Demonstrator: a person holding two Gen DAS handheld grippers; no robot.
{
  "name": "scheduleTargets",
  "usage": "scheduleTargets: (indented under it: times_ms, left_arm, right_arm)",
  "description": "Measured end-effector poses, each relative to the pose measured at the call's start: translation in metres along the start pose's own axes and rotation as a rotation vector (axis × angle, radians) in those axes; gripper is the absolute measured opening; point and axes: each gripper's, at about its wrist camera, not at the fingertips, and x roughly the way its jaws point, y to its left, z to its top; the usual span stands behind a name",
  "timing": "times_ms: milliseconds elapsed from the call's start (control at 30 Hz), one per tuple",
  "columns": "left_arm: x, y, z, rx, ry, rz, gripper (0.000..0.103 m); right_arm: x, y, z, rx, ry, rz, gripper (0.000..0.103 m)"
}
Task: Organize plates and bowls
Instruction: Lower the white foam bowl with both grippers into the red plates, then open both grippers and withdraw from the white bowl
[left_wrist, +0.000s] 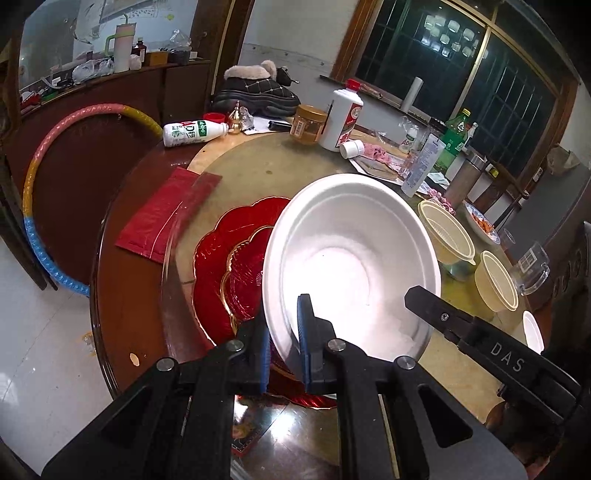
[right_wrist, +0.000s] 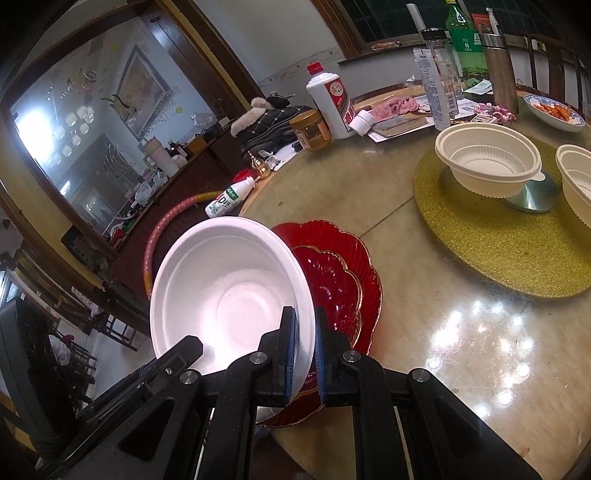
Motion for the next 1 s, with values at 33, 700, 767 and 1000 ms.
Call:
scheduleTargets:
  times_ms: [33,700,767,1000]
  left_arm:
    - [0.001,0.001,0.000,0.000,0.003,0.001,0.010]
    - [0.008,0.003,0.002,0.007,0.019,0.016,0.011]
    - [0.009,0.003,0.002,0.006,0.022,0.016,0.011]
    - [0.011,0.007,0.002,-0.025,0.023,0.034,0.011]
  right_arm:
    - [0.001,0.000,0.001,0.000,0.002,-0.002,0.009]
    - [0.009,0.000,0.001,0.002,0.015,-0.023,0.010]
    - [0.009,-0.001,0.001,0.005,0.016,-0.024,0.010]
    - [0.011,0.003,0.001,-0.021,0.015,-0.047,0.014]
